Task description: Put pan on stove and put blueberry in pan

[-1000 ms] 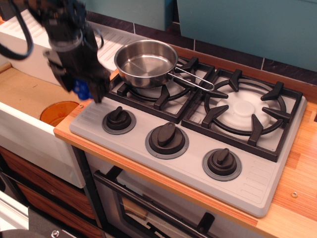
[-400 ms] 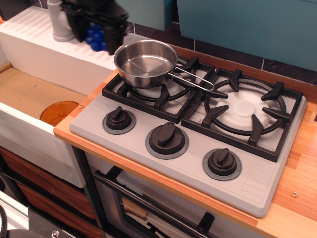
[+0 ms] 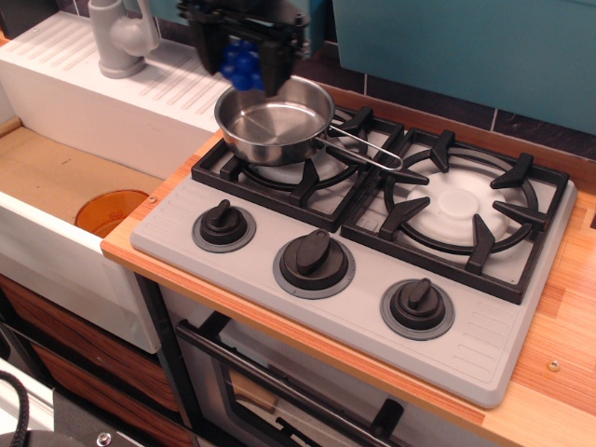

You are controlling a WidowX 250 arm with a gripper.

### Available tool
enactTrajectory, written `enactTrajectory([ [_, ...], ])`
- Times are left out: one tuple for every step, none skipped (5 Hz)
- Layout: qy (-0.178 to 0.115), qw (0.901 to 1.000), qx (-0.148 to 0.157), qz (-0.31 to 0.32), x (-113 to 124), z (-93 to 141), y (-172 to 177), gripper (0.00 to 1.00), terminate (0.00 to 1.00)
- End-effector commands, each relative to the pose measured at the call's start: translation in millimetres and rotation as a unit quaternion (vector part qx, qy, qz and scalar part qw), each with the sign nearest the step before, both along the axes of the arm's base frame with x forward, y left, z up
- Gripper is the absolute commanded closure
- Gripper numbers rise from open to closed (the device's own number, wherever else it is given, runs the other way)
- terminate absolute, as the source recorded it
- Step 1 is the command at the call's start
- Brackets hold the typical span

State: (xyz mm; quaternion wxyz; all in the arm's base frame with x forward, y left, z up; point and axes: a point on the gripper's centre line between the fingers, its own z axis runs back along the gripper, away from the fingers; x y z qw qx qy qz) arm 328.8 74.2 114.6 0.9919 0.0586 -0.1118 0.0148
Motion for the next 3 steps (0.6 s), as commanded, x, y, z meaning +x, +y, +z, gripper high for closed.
enactTrajectory([
  [-0.036,0.9993,0.002,-0.004,23.3,5.6,-7.1,1.0,0.0],
  [-0.039,0.9991,-0.005,-0.013,26.9,0.8,-5.3,0.0,0.0],
  [-0.044,0.9989,-0.001,-0.012,27.6,-0.8,-3.9,0.0,0.0],
])
